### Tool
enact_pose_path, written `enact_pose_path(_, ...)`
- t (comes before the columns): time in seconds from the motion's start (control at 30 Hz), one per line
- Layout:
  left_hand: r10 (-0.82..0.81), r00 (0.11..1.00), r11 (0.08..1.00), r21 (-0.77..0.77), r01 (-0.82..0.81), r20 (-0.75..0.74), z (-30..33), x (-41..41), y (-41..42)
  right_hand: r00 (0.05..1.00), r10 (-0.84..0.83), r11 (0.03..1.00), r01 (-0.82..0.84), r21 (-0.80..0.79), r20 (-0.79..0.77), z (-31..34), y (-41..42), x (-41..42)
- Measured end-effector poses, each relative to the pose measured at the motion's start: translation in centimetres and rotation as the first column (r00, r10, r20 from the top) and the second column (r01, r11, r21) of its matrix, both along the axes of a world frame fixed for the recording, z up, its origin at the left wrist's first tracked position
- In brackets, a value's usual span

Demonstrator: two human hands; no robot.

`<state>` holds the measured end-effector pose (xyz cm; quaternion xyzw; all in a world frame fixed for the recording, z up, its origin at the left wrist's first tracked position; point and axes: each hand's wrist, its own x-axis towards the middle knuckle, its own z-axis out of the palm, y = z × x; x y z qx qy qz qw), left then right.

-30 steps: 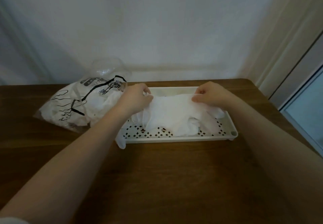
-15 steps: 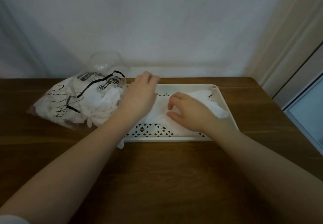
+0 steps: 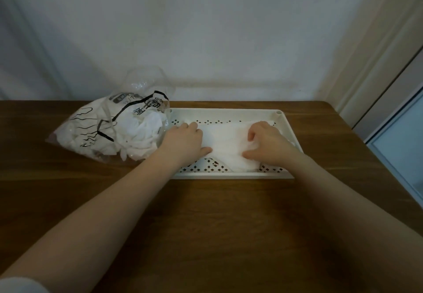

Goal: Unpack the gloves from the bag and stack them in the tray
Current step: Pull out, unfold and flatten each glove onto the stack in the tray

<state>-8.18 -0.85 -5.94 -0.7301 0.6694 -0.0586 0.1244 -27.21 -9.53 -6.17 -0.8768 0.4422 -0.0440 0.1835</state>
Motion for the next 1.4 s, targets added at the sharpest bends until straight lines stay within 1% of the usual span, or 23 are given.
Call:
enact_pose_path(0.07, 0.007, 1.000, 1.000, -0.004, -0.007, 0.001, -0.2, 0.2, 0.3, 0.999, -0.007, 0.993, 0.012, 0.115, -0.046, 0.2, 0.1, -0.7)
enact_pose_path(0.13, 0.000, 0.999, 1.000, 0.006, 0.000, -0.047, 0.1, 0.4, 0.6, 0.990, 0.013, 0.989, 0.008, 0.147, -0.137, 0.3, -0.1, -1.0)
enact_pose_path(0.2, -0.032, 0.980, 0.999, -0.030, 0.027, -0.198, 0.8, 0.5, 0.9, 0.980, 0.010, 0.994, 0.011, 0.107, -0.197, 0.6, -0.2, -1.0)
enact_pose_path(0.27, -0.091, 0.901, 0.983, -0.183, 0.013, -0.424, 1.9, 0.8, 1.7, 0.992, 0.012, 1.000, -0.010, 0.024, -0.125, 1.3, 0.6, -0.2)
enact_pose_path(0.3, -0.118, 0.826, 0.962, -0.268, -0.042, -0.551, 2.6, 0.9, 2.2, 0.999, 0.028, 0.999, -0.029, -0.023, -0.023, 1.7, 1.2, 0.5)
enact_pose_path(0.37, -0.187, 0.593, 0.912, -0.363, -0.192, -0.783, 4.2, 1.1, 3.1, 0.973, 0.112, 0.991, -0.096, -0.089, 0.200, 2.3, 2.7, 2.2)
enact_pose_path(0.43, -0.274, 0.357, 0.869, -0.389, -0.306, -0.893, 5.1, 1.4, 4.0, 0.933, 0.263, 0.963, -0.236, -0.133, 0.248, 2.6, 4.5, 4.3)
enact_pose_path(0.47, -0.307, 0.292, 0.853, -0.398, -0.338, -0.906, 5.4, 1.6, 4.5, 0.910, 0.346, 0.937, -0.320, -0.142, 0.229, 2.6, 5.5, 5.5)
enact_pose_path(0.5, -0.332, 0.260, 0.840, -0.409, -0.356, -0.907, 5.4, 1.8, 5.0, 0.886, 0.412, 0.910, -0.389, -0.141, 0.213, 2.5, 6.4, 6.5)
enact_pose_path(0.6, -0.357, 0.259, 0.813, -0.436, -0.385, -0.897, 4.5, 2.6, 6.1, 0.831, 0.527, 0.849, -0.503, -0.163, 0.179, 2.0, 8.7, 9.3)
enact_pose_path(0.63, -0.360, 0.263, 0.801, -0.441, -0.404, -0.895, 4.2, 3.0, 6.4, 0.827, 0.548, 0.832, -0.521, -0.192, 0.128, 1.8, 9.2, 10.2)
enact_pose_path(0.7, -0.371, 0.233, 0.775, -0.438, -0.455, -0.899, 4.0, 3.8, 7.0, 0.834, 0.550, 0.803, -0.540, -0.250, -0.035, 1.3, 9.7, 11.7)
enact_pose_path(0.73, -0.376, 0.210, 0.766, -0.431, -0.477, -0.902, 4.0, 4.1, 7.4, 0.840, 0.537, 0.800, -0.536, -0.269, -0.079, 1.3, 9.9, 12.4)
enact_pose_path(0.83, -0.387, 0.166, 0.765, -0.416, -0.491, -0.907, 3.8, 4.7, 8.1, 0.860, 0.504, 0.798, -0.501, -0.335, -0.084, 1.1, 9.8, 13.2)
enact_pose_path(0.87, -0.382, 0.163, 0.769, -0.410, -0.490, -0.910, 3.6, 5.0, 8.5, 0.857, 0.510, 0.787, -0.499, -0.362, -0.071, 0.9, 9.8, 13.3)
enact_pose_path(0.93, -0.353, 0.205, 0.777, -0.408, -0.480, -0.913, 3.3, 5.5, 8.9, 0.852, 0.524, 0.787, -0.485, -0.382, -0.001, 0.6, 9.5, 13.1)
enact_pose_path(1.0, -0.315, 0.292, 0.790, -0.419, -0.446, -0.903, 2.9, 5.9, 9.3, 0.856, 0.496, 0.840, -0.431, -0.331, 0.145, 0.6, 9.3, 12.8)
enact_pose_path(1.07, -0.257, 0.398, 0.841, -0.406, -0.358, -0.881, 2.8, 6.1, 9.7, 0.856, 0.419, 0.904, -0.360, -0.233, 0.303, 1.0, 9.0, 12.6)
enact_pose_path(1.13, -0.239, 0.521, 0.885, -0.405, -0.232, -0.820, 3.0, 6.2, 9.9, 0.835, 0.257, 0.962, -0.269, -0.046, 0.487, 1.9, 9.0, 12.2)
enact_pose_path(1.2, -0.231, 0.585, 0.903, -0.395, -0.167, -0.777, 3.4, 6.2, 10.0, 0.761, 0.074, 0.964, -0.219, 0.148, 0.645, 2.8, 9.1, 11.8)
enact_pose_path(1.23, -0.190, 0.615, 0.925, -0.351, -0.150, -0.765, 3.6, 6.4, 9.9, 0.720, -0.002, 0.959, -0.196, 0.206, 0.694, 3.1, 9.0, 11.6)
enact_pose_path(1.33, 0.007, 0.759, 0.986, -0.124, -0.116, -0.651, 3.4, 6.7, 9.5, 0.600, -0.214, 0.918, -0.145, 0.368, 0.771, 4.3, 8.7, 11.3)
enact_pose_path(1.4, 0.056, 0.830, 0.985, -0.106, -0.137, -0.555, 2.8, 6.8, 9.2, 0.536, -0.329, 0.883, -0.117, 0.454, 0.777, 5.1, 8.6, 11.1)
